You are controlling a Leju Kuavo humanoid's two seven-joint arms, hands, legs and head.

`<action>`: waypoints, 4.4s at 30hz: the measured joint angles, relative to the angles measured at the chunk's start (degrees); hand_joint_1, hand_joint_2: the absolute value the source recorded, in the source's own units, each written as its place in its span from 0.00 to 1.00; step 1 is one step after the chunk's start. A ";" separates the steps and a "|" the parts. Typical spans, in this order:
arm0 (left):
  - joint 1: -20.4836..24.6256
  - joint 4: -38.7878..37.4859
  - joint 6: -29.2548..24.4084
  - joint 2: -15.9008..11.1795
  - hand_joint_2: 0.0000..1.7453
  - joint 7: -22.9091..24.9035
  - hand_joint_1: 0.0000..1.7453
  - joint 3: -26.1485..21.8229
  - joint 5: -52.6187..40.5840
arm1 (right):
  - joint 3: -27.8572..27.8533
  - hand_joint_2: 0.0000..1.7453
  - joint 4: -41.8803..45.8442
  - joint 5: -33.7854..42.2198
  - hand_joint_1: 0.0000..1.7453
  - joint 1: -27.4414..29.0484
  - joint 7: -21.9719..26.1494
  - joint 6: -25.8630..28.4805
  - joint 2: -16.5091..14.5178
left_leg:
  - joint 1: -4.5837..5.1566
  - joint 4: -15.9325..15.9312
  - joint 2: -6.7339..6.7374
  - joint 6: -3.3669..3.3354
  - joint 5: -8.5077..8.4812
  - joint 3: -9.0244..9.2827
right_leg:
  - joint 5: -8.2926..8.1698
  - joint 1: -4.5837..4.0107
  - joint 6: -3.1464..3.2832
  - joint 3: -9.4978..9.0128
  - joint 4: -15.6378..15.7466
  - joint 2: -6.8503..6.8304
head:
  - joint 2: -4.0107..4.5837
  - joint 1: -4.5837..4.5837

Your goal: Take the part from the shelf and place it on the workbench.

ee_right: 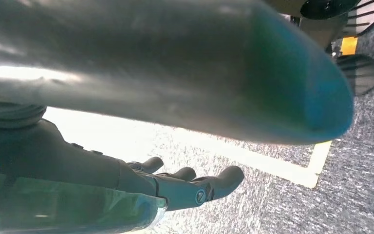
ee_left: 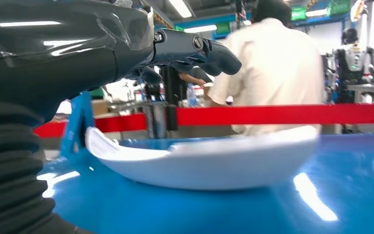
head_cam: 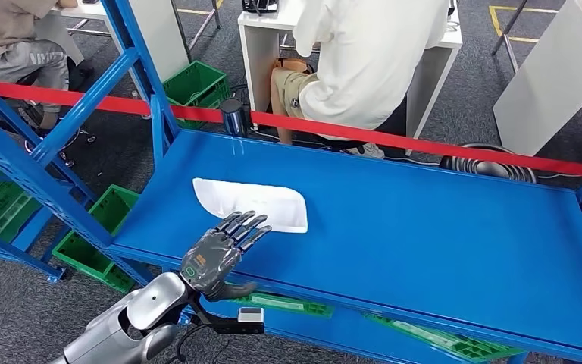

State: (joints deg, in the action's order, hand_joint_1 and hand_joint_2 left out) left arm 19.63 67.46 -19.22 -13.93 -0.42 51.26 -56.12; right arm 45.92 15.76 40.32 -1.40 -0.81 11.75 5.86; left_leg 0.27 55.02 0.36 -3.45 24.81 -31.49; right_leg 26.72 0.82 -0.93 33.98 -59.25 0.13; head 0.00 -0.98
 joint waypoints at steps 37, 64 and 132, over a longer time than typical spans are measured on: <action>4.59 -21.76 -12.94 3.42 1.00 -0.67 0.00 -5.56 -7.48 | 1.02 0.00 0.42 -0.67 0.00 -0.48 -1.07 0.92 1.20 | 0.09 -0.37 0.01 -0.17 -0.66 -0.07 | 4.18 0.54 -1.23 6.44 -12.95 -0.12 | 0.00 0.22; 10.54 -32.84 -17.68 5.20 1.00 -4.70 0.00 -7.03 -6.78 | 2.74 0.00 0.91 -2.08 0.00 -2.08 -2.65 0.98 1.45 | -0.30 1.64 -0.39 1.64 0.64 -1.05 | -1.83 0.64 -0.51 -0.69 2.21 0.20 | 0.00 -0.08; 16.72 -40.97 -0.01 12.09 1.00 -16.88 0.00 -12.20 13.30 | 5.11 0.00 1.22 -4.20 0.00 -4.15 -1.94 -0.77 2.72 | 0.15 0.05 -0.13 0.00 -1.03 -0.90 | 4.12 0.54 -0.22 7.66 -13.71 -0.12 | 0.00 0.31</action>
State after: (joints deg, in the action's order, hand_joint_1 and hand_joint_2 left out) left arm 36.35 26.49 -19.23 -1.84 -17.30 39.06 -42.83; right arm 51.03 16.98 36.12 -5.55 -2.75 10.98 8.57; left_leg 0.42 55.07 0.23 -3.45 23.78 -32.39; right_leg 30.84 1.35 -1.15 41.64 -72.96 0.01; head 0.00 -0.67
